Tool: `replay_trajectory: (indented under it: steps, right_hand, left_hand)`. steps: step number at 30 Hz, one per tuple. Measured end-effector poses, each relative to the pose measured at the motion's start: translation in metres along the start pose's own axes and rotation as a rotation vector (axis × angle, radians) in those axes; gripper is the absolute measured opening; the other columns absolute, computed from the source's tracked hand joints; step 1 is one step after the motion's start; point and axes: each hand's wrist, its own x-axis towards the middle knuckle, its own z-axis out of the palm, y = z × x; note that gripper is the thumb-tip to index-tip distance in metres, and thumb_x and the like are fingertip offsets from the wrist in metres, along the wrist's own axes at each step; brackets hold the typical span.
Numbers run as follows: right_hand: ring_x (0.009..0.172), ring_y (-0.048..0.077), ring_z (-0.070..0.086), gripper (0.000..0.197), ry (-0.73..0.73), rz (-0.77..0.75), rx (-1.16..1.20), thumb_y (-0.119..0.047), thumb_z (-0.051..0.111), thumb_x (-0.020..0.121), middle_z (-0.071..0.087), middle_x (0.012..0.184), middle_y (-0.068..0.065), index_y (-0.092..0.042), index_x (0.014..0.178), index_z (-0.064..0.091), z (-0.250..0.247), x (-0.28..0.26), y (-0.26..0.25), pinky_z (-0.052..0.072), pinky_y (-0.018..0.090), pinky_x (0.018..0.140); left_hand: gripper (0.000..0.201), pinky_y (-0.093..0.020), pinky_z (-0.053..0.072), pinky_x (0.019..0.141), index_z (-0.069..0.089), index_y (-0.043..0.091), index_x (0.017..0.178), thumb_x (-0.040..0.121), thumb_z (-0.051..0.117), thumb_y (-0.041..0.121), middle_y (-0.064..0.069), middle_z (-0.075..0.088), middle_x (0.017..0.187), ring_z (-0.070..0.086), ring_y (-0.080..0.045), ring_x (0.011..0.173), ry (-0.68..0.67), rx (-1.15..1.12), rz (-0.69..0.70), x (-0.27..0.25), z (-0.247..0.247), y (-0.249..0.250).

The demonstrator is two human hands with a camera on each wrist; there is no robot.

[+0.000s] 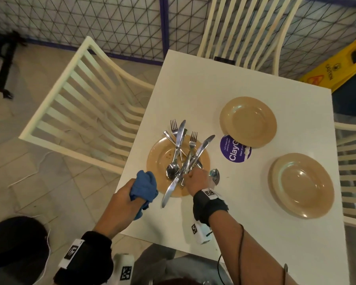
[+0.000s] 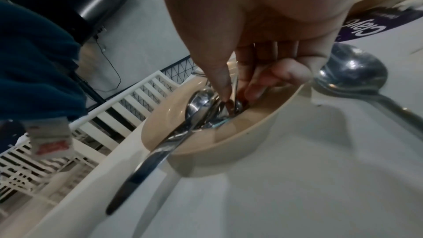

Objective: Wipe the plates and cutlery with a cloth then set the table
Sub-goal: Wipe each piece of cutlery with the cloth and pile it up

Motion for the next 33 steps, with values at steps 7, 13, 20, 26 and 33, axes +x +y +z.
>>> replay_trajectory:
  steps: [7, 13, 20, 26, 33]
  right_hand:
    - [0.079, 0.020, 0.060, 0.025, -0.102, 0.070, 0.009, -0.034, 0.053, 0.098, 0.067, 0.096, 0.003, -0.013, 0.103, 0.066, 0.003, 0.016, -0.010, 0.051, 0.032, 0.072]
    - [0.087, 0.025, 0.063, 0.017, -0.172, 0.054, 0.150, -0.018, 0.053, 0.097, 0.064, 0.090, 0.009, -0.007, 0.095, 0.065, -0.004, 0.014, 0.003, 0.054, 0.038, 0.085]
    - [0.058, 0.016, 0.055, 0.021, -0.282, -0.026, 0.664, -0.015, 0.048, 0.103, 0.061, 0.075, 0.012, -0.002, 0.090, 0.058, -0.039, -0.038, 0.020, 0.053, 0.030, 0.060]
    - [0.061, 0.018, 0.058, 0.014, -0.205, -0.202, 0.607, -0.018, 0.045, 0.100, 0.059, 0.073, 0.008, -0.006, 0.096, 0.052, -0.078, -0.080, 0.022, 0.052, 0.029, 0.057]
    - [0.058, 0.010, 0.048, 0.013, -0.149, -0.305, 0.529, -0.017, 0.042, 0.098, 0.053, 0.071, -0.004, -0.010, 0.091, 0.051, -0.113, -0.123, 0.050, 0.044, 0.035, 0.060]
  left_hand:
    - [0.034, -0.038, 0.053, 0.094, 0.059, 0.018, 0.122, 0.092, 0.063, 0.003, -0.001, 0.069, 0.113, 0.065, -0.019, 0.105, -0.032, -0.053, -0.007, -0.005, -0.009, 0.001]
    - [0.042, -0.029, 0.051, 0.093, 0.053, 0.037, 0.110, 0.093, 0.061, -0.001, 0.002, 0.066, 0.115, 0.062, -0.015, 0.107, -0.102, -0.081, 0.021, -0.001, -0.008, 0.017]
    - [0.017, -0.019, 0.051, 0.083, 0.056, 0.009, 0.109, 0.099, 0.050, -0.003, -0.007, 0.062, 0.099, 0.068, -0.007, 0.090, -0.076, -0.326, -0.040, 0.032, 0.025, 0.050]
    - [0.028, -0.025, 0.050, 0.080, 0.057, 0.003, 0.125, 0.102, 0.042, -0.003, -0.012, 0.073, 0.093, 0.071, -0.019, 0.092, 0.147, -0.484, -0.041, 0.045, 0.091, 0.100]
    - [0.018, -0.047, 0.053, 0.094, 0.064, 0.007, 0.113, 0.102, 0.053, 0.015, -0.015, 0.068, 0.112, 0.065, -0.029, 0.101, -0.068, -0.617, -0.046, 0.024, 0.128, 0.159]
